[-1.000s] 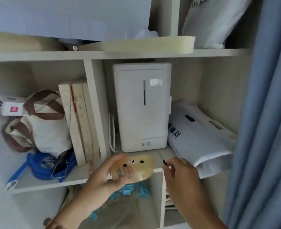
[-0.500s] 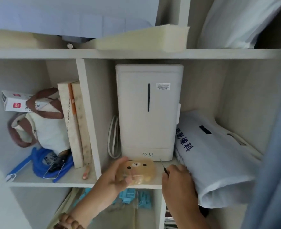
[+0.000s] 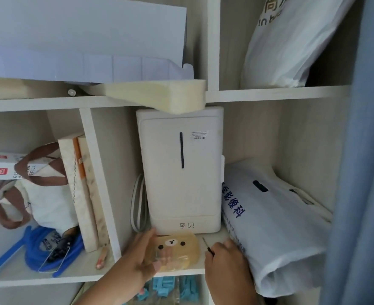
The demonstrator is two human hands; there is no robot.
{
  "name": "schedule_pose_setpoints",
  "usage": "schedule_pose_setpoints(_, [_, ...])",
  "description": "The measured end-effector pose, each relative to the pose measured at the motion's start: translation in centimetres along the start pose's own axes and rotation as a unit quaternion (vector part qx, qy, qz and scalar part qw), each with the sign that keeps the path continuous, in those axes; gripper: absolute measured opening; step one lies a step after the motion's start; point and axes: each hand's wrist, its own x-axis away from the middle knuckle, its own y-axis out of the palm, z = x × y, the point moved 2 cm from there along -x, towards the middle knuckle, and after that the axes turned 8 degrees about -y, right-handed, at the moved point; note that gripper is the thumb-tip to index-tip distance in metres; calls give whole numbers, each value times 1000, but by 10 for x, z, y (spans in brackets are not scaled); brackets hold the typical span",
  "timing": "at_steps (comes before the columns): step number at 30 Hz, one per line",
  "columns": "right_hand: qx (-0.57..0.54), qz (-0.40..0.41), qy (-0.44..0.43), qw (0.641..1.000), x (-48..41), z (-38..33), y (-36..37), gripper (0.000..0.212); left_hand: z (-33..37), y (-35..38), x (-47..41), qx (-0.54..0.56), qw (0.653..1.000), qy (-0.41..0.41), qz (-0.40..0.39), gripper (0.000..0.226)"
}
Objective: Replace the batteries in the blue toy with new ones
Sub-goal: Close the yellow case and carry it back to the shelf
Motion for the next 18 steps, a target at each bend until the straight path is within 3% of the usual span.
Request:
schedule_pose_setpoints(2, [10,-3,3,1000,0,-1,0,55,4,-1,-4,12,1000,10,10,73])
schedule_pose_setpoints(5, [-11,-20,29,999,-1,1,10,57,13,5,-14,65,996,-36,40,28])
schedule_pose_setpoints(6, [-19,-16,36,999,-2,2,14,56,16,4,-11,123,990,-61,45,27])
schedule_pose_setpoints(9, [-24,-33,56,998,0,0,19,54,6,8,-11,92,995,-7,24,66])
schedule_pose_setpoints(11, [-30,-37,66,997,1,-2,16,53,-6,6,-12,-18,999,12,37,72])
schedule_pose_setpoints(16, [-6,-28,78,997,0,-5,13,51,-3,5,-9,7,999,-28,38,74])
schedule_pose_setpoints(18, [-8,-62,72,995,0,-3,14,50,0,5,-8,10,999,-37,32,72])
